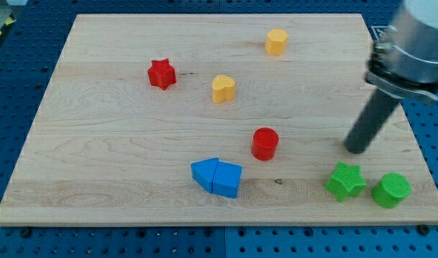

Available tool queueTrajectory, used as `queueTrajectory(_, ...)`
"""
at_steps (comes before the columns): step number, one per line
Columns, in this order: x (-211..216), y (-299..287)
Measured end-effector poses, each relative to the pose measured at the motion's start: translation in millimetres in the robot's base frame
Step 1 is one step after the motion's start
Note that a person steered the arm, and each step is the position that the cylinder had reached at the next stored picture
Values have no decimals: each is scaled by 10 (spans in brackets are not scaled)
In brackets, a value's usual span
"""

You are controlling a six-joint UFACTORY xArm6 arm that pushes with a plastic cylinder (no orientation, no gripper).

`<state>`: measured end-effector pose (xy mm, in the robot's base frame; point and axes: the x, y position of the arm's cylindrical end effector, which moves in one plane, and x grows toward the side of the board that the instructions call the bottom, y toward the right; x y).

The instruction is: Slide the green star and green circle to right

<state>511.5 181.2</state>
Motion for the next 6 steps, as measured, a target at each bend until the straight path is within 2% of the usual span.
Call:
queueTrajectory(2,3,-949)
queueTrajectory(4,667,-1008)
queueTrajectory(6,685,-663)
